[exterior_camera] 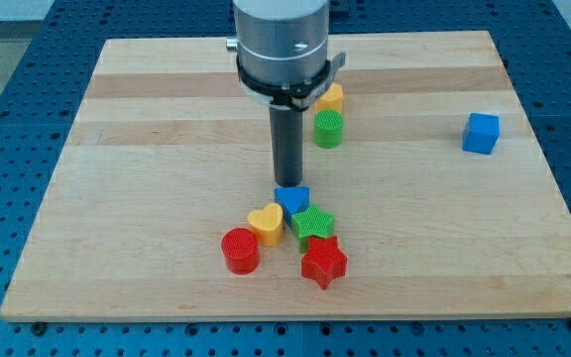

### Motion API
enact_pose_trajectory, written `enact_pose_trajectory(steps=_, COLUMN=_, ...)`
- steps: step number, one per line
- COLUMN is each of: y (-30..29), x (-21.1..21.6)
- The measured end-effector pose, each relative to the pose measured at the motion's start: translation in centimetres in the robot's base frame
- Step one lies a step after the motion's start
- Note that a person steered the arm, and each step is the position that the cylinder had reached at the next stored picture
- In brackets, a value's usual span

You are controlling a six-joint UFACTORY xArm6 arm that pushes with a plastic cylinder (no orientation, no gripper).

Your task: Slide yellow hexagon closer to green circle

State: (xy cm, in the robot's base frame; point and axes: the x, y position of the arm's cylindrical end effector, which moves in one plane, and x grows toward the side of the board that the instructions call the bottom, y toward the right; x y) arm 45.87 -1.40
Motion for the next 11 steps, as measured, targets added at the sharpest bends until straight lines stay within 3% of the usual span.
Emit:
enact_pose_trajectory(steps=6, y=0.7, x=-16.0)
enact_pose_trajectory(steps=8, y=6.0, x=-16.1)
enact_pose_trajectory(steps=11, y=6.3, x=-13.4)
